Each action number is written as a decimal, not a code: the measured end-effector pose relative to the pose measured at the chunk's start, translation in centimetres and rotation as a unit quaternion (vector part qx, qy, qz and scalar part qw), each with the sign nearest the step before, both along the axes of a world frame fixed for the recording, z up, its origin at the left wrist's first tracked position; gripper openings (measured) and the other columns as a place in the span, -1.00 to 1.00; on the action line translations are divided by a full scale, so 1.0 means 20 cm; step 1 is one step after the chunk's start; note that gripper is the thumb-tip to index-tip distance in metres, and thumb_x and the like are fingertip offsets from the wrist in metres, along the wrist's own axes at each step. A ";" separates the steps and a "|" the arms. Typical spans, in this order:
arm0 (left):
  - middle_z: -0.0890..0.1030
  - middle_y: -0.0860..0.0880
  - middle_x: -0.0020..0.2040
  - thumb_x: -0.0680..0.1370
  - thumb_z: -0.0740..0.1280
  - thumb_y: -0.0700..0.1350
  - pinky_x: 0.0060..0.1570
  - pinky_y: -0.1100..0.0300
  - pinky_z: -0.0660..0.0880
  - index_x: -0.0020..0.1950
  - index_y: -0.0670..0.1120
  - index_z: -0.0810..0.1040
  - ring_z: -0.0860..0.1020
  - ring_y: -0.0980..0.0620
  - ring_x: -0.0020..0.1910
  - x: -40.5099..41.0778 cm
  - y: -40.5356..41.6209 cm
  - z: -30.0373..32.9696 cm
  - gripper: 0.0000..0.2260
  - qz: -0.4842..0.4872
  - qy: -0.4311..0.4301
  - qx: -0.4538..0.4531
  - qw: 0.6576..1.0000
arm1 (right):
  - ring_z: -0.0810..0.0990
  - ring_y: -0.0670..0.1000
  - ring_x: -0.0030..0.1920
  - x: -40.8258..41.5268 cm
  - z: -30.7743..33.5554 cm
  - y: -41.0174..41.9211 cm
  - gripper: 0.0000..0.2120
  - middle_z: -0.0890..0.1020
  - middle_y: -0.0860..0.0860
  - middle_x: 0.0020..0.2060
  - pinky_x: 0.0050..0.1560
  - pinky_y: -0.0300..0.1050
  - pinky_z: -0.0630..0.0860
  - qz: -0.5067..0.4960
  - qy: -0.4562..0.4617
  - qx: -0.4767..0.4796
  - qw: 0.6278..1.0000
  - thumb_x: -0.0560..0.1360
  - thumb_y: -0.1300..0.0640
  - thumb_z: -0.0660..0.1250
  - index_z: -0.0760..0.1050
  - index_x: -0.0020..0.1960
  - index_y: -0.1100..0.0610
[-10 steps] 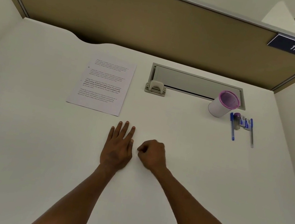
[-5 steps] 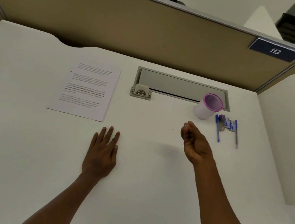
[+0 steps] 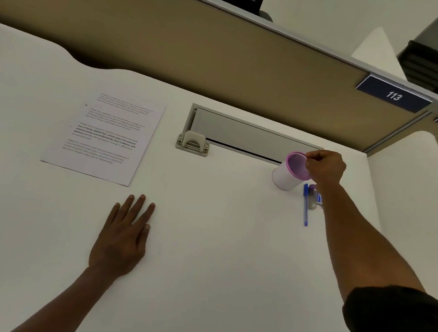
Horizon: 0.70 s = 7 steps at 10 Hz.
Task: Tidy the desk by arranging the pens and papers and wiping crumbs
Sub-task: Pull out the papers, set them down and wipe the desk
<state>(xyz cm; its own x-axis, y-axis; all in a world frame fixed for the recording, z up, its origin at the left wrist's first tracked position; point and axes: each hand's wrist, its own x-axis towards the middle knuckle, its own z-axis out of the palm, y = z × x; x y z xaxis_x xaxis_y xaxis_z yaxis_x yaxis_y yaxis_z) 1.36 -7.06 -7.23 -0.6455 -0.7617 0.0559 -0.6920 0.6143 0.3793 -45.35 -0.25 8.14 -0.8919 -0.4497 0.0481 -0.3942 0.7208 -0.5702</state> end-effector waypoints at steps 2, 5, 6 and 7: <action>0.12 0.03 0.61 0.65 0.01 0.03 0.56 -0.04 0.04 0.58 0.06 0.18 -0.01 0.03 0.61 0.00 0.00 0.00 -0.53 0.001 -0.005 -0.004 1.000 | 0.65 0.10 -0.01 0.04 -0.02 -0.04 -0.89 0.71 0.12 -0.10 0.02 -0.23 0.41 0.036 0.073 0.040 0.996 0.48 0.20 0.40 0.69 -0.06 0.20; 0.12 0.02 0.61 0.65 0.00 0.04 0.56 -0.04 0.04 0.59 0.06 0.17 -0.02 0.03 0.61 0.00 0.00 -0.01 -0.52 -0.002 -0.010 -0.006 1.000 | 0.65 0.16 0.06 0.06 -0.02 -0.02 -0.82 0.70 0.16 -0.02 0.13 -0.08 0.50 0.027 0.086 0.051 0.995 0.51 0.21 0.37 0.66 0.06 0.23; 0.12 0.02 0.61 0.65 0.00 0.03 0.56 -0.04 0.05 0.58 0.05 0.18 -0.01 0.02 0.61 0.00 0.00 0.00 -0.53 -0.002 -0.007 -0.006 1.000 | 0.65 0.14 0.06 0.05 -0.02 -0.01 -0.83 0.71 0.15 -0.02 0.15 -0.12 0.47 0.038 0.096 0.041 0.994 0.49 0.22 0.38 0.67 0.05 0.22; 0.12 0.02 0.61 0.65 0.01 0.03 0.56 -0.04 0.05 0.58 0.05 0.18 -0.01 0.02 0.61 0.00 0.00 0.01 -0.53 -0.003 -0.008 -0.009 1.000 | 0.66 0.17 -0.03 0.06 -0.03 0.00 -0.83 0.72 0.16 -0.09 0.05 -0.17 0.42 0.031 0.134 0.035 0.990 0.48 0.18 0.38 0.68 0.00 0.22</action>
<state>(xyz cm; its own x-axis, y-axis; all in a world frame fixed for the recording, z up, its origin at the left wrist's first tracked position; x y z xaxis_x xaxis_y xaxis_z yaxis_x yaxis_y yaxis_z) 1.35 -7.07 -7.07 -0.6514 -0.7565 0.0590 -0.6940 0.6255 0.3566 -44.05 -0.16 7.58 -0.8211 -0.5145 0.2471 -0.5703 0.7236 -0.3888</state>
